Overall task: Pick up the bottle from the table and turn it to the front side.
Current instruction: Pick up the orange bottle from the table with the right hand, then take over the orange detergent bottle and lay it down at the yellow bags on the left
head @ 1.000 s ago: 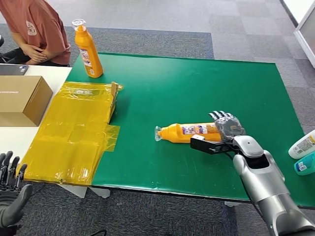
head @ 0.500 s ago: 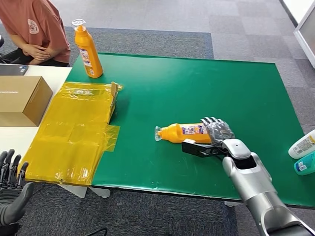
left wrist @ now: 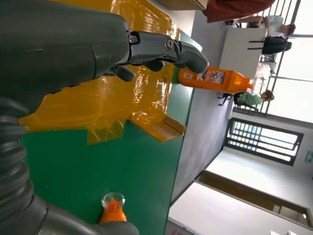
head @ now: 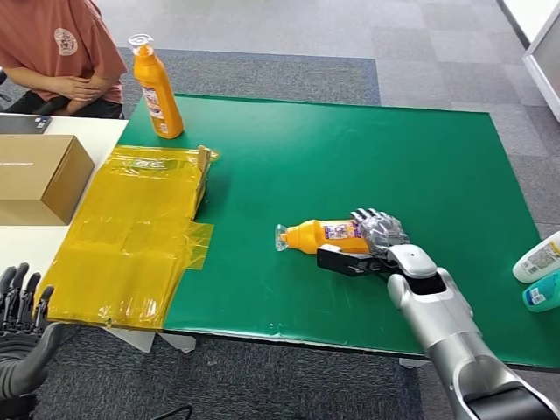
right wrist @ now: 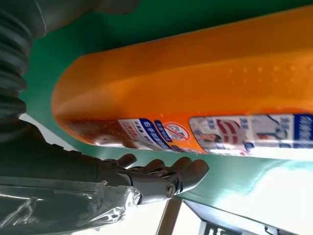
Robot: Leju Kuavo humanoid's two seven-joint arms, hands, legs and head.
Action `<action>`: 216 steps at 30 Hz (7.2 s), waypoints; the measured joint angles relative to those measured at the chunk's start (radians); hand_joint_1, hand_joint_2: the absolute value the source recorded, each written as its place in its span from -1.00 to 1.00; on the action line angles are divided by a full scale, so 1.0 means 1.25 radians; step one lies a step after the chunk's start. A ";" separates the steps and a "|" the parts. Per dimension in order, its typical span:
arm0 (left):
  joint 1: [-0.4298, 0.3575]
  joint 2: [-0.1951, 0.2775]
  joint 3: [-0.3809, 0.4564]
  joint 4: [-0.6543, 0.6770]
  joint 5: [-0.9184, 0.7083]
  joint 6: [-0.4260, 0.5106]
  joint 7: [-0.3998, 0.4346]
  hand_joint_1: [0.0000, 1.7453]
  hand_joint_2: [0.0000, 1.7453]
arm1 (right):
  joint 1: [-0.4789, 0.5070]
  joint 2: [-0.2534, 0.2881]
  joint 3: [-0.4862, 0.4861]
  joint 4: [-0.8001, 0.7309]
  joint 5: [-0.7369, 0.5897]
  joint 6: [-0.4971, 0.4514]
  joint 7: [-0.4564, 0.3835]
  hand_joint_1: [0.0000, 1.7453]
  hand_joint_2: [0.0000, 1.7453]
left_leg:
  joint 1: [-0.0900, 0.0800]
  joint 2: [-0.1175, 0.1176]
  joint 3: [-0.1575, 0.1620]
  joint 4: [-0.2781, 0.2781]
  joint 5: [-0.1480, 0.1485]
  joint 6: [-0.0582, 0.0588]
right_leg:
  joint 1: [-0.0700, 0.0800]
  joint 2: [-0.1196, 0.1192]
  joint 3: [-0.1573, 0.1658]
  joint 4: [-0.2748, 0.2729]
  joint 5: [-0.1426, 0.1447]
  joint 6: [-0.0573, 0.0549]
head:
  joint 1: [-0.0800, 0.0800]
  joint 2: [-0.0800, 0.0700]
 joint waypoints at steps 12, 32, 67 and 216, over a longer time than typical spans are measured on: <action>0.019 0.035 -0.095 -0.005 -0.030 0.029 -0.021 -1.00 1.00 | -0.062 0.014 -0.022 0.112 -0.011 0.002 -0.005 1.00 1.00 | 0.000 0.000 0.000 0.000 0.000 0.000 | 0.000 0.000 0.000 0.000 0.000 0.000 | 0.000 0.000; 0.042 0.075 -0.163 -0.018 -0.011 0.063 -0.032 -1.00 1.00 | -0.090 0.033 -0.025 0.154 -0.002 0.001 -0.033 1.00 1.00 | 0.000 0.000 0.001 0.000 0.000 0.000 | 0.000 0.000 0.001 0.000 0.001 0.000 | 0.000 0.000; -0.143 0.152 -0.317 0.049 0.025 0.234 -0.046 -1.00 1.00 | 0.126 0.184 -0.189 -0.320 -0.816 0.152 -0.234 1.00 1.00 | 0.000 0.000 0.001 0.000 0.001 -0.001 | 0.001 0.000 0.000 0.000 0.000 -0.001 | 0.000 0.000; -0.498 0.256 -0.727 0.177 0.055 0.205 0.067 1.00 1.00 | 0.141 0.151 0.104 -0.471 -0.785 0.234 -0.318 -1.00 1.00 | 0.000 0.000 0.000 0.000 0.001 -0.002 | 0.000 0.000 0.000 0.000 0.001 -0.001 | 0.000 0.000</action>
